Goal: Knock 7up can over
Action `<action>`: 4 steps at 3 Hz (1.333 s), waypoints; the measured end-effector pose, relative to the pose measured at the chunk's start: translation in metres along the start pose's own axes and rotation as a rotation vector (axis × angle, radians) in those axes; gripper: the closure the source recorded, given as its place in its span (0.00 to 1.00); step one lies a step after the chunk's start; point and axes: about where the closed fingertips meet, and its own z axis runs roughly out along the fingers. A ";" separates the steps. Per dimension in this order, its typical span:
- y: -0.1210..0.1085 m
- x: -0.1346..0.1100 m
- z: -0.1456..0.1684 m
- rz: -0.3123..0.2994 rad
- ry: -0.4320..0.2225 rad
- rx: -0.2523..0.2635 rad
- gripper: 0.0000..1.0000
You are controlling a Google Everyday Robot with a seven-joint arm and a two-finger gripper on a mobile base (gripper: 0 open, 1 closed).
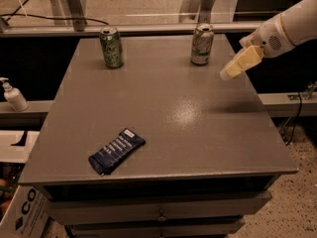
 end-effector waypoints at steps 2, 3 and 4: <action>-0.024 -0.015 0.034 -0.050 -0.161 -0.012 0.00; -0.040 -0.026 0.049 -0.063 -0.243 -0.015 0.00; -0.052 -0.036 0.065 -0.065 -0.310 -0.037 0.00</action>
Offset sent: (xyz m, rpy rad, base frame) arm 0.0672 0.0232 -0.0148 0.2173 -0.2023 0.0677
